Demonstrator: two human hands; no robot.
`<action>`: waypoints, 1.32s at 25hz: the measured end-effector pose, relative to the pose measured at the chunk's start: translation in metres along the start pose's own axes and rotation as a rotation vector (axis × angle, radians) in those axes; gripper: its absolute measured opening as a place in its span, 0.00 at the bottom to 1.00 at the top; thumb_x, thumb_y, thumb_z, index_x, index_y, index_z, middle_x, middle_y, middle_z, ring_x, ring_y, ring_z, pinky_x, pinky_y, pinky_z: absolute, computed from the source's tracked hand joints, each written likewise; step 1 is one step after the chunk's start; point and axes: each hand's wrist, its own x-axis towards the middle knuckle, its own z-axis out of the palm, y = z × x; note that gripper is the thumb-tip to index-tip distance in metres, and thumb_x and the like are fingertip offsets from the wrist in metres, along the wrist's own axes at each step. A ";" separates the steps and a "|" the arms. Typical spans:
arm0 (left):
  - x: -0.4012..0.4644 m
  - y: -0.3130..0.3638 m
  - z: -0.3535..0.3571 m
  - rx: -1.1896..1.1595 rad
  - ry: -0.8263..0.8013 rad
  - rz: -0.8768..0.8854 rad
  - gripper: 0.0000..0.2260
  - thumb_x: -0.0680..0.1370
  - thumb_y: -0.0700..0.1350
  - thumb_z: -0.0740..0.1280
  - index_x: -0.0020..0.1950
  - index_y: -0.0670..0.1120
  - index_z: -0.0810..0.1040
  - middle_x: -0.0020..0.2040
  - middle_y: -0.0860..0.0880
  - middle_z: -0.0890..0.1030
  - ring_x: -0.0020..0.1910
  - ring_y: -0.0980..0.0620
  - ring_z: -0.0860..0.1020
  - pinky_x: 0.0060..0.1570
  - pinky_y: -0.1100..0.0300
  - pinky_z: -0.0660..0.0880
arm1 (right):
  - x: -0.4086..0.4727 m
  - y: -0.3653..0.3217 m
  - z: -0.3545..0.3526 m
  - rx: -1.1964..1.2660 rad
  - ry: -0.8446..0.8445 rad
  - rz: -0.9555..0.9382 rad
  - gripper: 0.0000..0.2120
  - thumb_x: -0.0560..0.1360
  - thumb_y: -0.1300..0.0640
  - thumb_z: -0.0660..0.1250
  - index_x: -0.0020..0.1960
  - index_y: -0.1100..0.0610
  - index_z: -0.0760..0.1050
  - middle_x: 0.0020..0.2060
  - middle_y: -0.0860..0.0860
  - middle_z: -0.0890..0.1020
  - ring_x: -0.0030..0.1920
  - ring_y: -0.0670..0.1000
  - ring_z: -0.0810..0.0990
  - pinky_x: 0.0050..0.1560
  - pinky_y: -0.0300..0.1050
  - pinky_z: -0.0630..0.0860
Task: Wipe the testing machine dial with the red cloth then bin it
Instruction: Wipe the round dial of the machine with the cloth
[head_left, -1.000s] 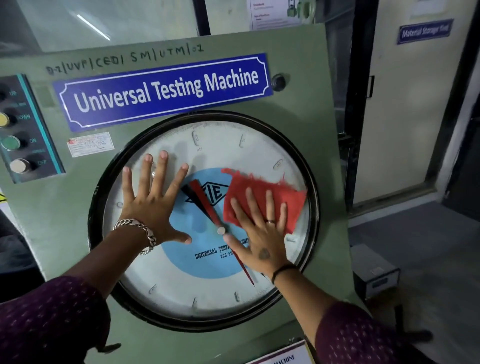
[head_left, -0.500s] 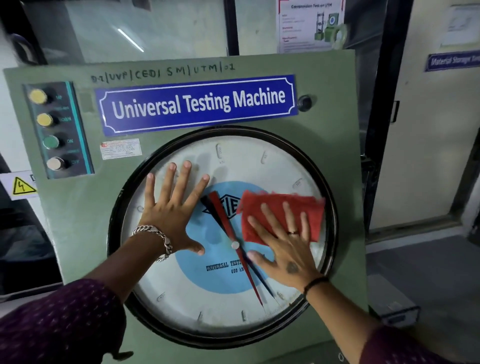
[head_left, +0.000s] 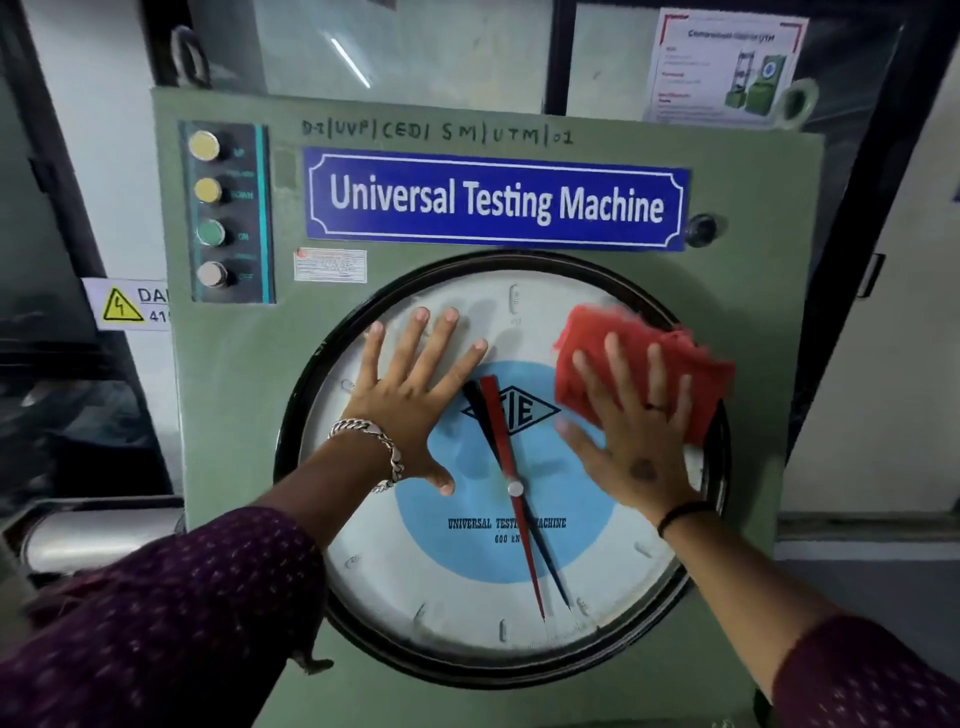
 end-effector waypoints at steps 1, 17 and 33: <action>0.000 0.000 0.000 -0.003 -0.001 -0.002 0.83 0.46 0.80 0.78 0.89 0.56 0.36 0.89 0.43 0.33 0.87 0.35 0.33 0.80 0.24 0.37 | 0.022 -0.015 -0.002 0.027 0.015 0.112 0.42 0.81 0.19 0.46 0.91 0.35 0.52 0.93 0.47 0.53 0.90 0.70 0.50 0.81 0.85 0.46; 0.004 0.000 0.008 0.009 0.084 0.019 0.84 0.41 0.81 0.78 0.90 0.56 0.43 0.90 0.43 0.38 0.88 0.34 0.39 0.80 0.23 0.39 | -0.025 -0.049 0.014 0.030 -0.051 -0.077 0.41 0.82 0.22 0.55 0.91 0.36 0.55 0.93 0.47 0.52 0.91 0.69 0.46 0.82 0.84 0.44; 0.002 0.000 0.004 0.000 0.058 0.003 0.84 0.42 0.81 0.77 0.90 0.56 0.41 0.90 0.42 0.38 0.88 0.34 0.39 0.80 0.24 0.38 | -0.021 -0.017 0.012 -0.069 0.020 -0.257 0.41 0.81 0.22 0.59 0.90 0.35 0.57 0.92 0.45 0.55 0.91 0.67 0.50 0.81 0.82 0.53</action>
